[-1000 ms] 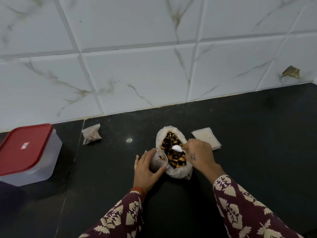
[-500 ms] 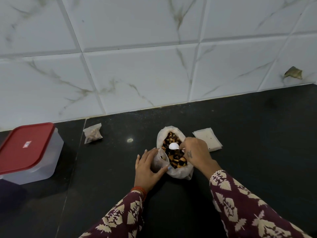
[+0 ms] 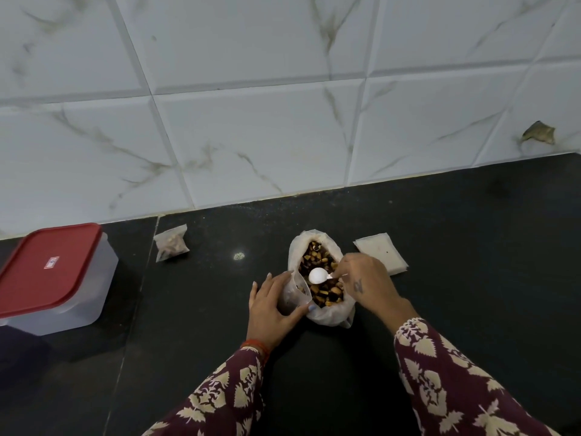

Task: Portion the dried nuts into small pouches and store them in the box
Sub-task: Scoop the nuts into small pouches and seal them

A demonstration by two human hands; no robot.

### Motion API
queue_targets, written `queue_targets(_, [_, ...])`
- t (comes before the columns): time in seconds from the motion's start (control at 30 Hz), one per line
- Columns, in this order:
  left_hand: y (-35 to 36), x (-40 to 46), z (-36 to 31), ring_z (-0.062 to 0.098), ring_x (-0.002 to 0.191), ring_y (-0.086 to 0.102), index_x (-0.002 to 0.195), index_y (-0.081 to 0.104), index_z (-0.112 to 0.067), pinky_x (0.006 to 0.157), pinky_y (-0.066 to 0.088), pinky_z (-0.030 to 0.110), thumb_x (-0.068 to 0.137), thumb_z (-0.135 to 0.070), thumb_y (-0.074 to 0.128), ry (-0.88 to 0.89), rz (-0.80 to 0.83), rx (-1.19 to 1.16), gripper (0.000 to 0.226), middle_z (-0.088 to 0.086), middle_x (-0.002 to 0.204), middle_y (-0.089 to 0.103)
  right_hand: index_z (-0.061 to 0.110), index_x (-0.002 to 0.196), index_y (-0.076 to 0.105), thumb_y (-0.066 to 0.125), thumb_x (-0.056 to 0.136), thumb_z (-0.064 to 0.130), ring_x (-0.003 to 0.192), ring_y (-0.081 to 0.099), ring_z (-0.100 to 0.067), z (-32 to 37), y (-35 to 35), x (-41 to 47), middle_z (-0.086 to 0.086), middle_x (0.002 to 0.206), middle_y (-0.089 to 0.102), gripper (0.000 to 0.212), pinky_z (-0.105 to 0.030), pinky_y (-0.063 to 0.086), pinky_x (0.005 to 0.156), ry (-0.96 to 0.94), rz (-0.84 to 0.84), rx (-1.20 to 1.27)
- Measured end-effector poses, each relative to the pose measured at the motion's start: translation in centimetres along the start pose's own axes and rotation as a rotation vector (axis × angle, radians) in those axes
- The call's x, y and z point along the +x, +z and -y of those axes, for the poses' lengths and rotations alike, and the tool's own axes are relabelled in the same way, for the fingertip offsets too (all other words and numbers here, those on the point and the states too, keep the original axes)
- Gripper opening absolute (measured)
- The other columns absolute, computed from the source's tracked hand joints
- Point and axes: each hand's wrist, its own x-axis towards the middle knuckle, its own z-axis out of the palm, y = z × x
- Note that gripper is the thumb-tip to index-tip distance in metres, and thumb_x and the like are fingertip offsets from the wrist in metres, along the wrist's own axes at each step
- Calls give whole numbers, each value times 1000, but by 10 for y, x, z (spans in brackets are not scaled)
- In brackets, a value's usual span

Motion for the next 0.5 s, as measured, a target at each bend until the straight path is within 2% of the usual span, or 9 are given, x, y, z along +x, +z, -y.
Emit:
queue_targets(0.13, [-1, -1, 0, 6, 139, 24, 134, 45, -34, 118, -2, 34, 67, -76, 53, 9, 11, 0, 79, -19, 136, 45, 23, 112, 70, 54, 93, 15, 96, 61, -16, -7, -4, 4, -1, 106, 67, 26, -25, 48, 80, 142, -171, 55])
queue_targets(0.33, [-1, 0, 1, 9, 141, 23, 135, 43, -35, 117, -4, 32, 67, -76, 52, 10, 36, 16, 80, -15, 140, 45, 27, 118, 65, 58, 91, 20, 100, 60, -15, 8, 6, 8, 1, 111, 64, 29, -24, 47, 83, 163, -12, 10])
queue_targets(0.5, [-2, -1, -1, 8, 140, 22, 134, 42, -38, 117, -5, 33, 66, -75, 53, 12, 41, 12, 79, -18, 137, 43, 29, 110, 70, 59, 91, 22, 101, 61, -14, -1, -5, 10, 5, 113, 68, 23, -26, 47, 85, 216, 66, 92])
